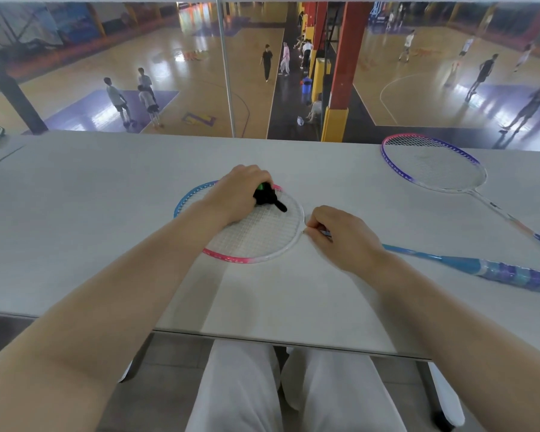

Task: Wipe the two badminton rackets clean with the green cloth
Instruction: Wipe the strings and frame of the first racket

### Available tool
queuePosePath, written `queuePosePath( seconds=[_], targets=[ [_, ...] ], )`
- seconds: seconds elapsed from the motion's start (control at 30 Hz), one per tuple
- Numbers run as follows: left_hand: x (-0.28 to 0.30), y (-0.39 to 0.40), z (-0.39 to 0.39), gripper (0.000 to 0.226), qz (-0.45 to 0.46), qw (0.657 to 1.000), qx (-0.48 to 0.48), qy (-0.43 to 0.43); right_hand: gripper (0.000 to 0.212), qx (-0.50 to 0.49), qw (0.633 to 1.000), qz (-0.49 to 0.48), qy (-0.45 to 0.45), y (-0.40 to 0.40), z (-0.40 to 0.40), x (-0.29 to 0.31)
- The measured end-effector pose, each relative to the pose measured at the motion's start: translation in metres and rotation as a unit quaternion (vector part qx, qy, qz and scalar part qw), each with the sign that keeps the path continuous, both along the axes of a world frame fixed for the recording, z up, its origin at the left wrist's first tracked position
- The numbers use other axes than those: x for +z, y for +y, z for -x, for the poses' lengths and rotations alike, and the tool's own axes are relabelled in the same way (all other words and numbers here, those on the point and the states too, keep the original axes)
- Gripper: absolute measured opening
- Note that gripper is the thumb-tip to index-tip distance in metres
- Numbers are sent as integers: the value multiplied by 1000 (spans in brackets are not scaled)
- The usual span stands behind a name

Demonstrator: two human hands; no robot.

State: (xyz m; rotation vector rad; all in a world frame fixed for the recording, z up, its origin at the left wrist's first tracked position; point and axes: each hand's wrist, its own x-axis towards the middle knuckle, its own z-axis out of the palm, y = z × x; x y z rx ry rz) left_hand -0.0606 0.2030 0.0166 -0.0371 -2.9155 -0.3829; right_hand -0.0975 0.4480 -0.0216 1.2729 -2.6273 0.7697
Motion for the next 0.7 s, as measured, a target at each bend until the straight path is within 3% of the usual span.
queuePosePath(
  seconds=[0.27,0.7],
  targets=[
    [0,2,19,34,11,1000,21,4,15,8,1000,0,4,-2,4,-3],
    [9,1,-43,42,-45,997,-34,-61,15,-11,1000,-19,-9,-2,0,1]
  ],
)
